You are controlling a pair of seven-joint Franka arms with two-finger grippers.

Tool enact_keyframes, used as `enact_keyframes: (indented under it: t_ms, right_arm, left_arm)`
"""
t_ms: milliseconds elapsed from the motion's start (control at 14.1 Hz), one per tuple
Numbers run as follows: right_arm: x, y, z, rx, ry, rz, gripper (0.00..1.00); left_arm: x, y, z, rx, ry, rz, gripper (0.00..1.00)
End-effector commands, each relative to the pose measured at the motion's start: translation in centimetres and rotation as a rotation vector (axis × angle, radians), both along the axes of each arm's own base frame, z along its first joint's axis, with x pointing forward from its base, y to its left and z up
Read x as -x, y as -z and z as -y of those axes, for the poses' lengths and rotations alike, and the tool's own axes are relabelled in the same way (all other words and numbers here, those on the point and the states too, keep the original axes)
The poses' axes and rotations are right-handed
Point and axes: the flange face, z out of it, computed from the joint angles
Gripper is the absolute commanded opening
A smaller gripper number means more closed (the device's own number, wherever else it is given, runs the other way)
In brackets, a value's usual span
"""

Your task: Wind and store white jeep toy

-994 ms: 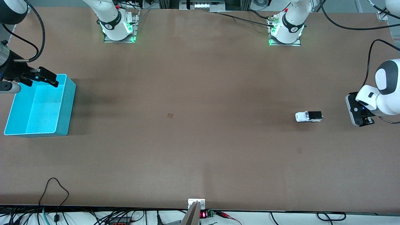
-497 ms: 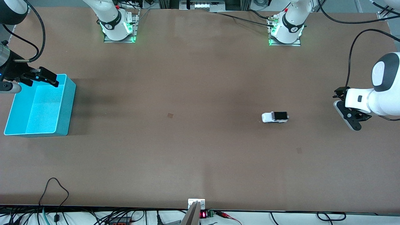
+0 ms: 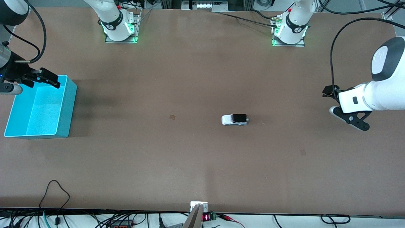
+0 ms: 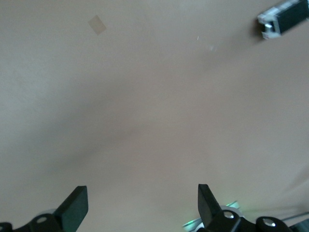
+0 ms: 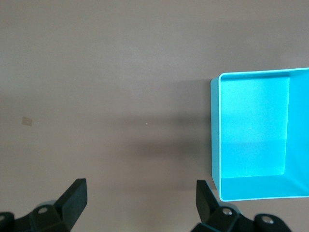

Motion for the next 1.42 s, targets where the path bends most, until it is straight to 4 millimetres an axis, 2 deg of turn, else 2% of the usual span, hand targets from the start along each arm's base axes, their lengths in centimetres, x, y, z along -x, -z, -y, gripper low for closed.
enact_keyframes:
  t_ms: [0,213,497,852,1135,1348]
  right_arm:
    - [0.6,-0.3,-0.2,-0.018,-0.014,0.002,1.00]
    - [0.6,-0.3,-0.4,-0.018,-0.019,0.001,1.00]
    - [0.6,-0.2,-0.8,-0.018,-0.025,0.001,1.00]
    - [0.7,0.1,-0.8,-0.018,-0.025,-0.005,1.00]
    - [0.7,0.1,-0.8,-0.018,-0.025,-0.004,1.00]
    - [0.7,0.3,-0.7,-0.018,-0.023,-0.007,1.00]
  left_arm:
    - [0.3,-3.4,-0.9,-0.028,-0.167,0.103,1.00]
    - [1.7,-6.6,-0.1,-0.100,-0.363,0.177,1.00]
    - [2.8,-10.1,-0.8,-0.090,-0.402,0.254,1.00]
    - [6.1,-10.4,-0.7,-0.073,-0.399,0.307,1.00]
    - [6.2,-10.5,-0.9,-0.066,-0.304,0.290,1.00]
    - [6.6,-10.6,-0.7,-0.069,-0.297,0.264,1.00]
